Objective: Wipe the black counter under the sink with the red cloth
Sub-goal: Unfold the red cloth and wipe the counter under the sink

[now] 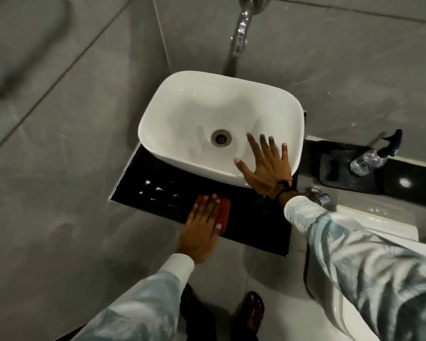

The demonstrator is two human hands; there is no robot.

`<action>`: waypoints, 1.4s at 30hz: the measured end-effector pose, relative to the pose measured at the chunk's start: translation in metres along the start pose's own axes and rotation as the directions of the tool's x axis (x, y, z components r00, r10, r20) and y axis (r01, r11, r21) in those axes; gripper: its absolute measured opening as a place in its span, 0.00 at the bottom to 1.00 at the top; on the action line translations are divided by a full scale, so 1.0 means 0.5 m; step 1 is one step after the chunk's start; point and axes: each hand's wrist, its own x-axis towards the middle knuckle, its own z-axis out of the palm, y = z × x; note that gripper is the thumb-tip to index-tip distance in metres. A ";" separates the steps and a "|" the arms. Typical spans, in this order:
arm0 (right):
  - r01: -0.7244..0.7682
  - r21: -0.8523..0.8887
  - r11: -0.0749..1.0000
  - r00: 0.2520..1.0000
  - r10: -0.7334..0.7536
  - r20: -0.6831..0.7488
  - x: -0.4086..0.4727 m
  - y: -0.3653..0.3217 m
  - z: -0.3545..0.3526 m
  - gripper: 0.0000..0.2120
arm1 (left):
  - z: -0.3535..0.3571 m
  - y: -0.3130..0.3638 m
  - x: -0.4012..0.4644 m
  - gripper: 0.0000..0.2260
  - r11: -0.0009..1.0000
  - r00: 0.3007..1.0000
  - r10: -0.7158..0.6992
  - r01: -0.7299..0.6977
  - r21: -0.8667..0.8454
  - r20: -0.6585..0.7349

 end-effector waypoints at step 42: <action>-0.060 0.042 0.997 0.997 0.062 -0.045 0.019 -0.160 0.050 0.44 | -0.013 -0.170 -0.053 0.29 0.875 0.850 -0.483 0.460 -0.152 -0.208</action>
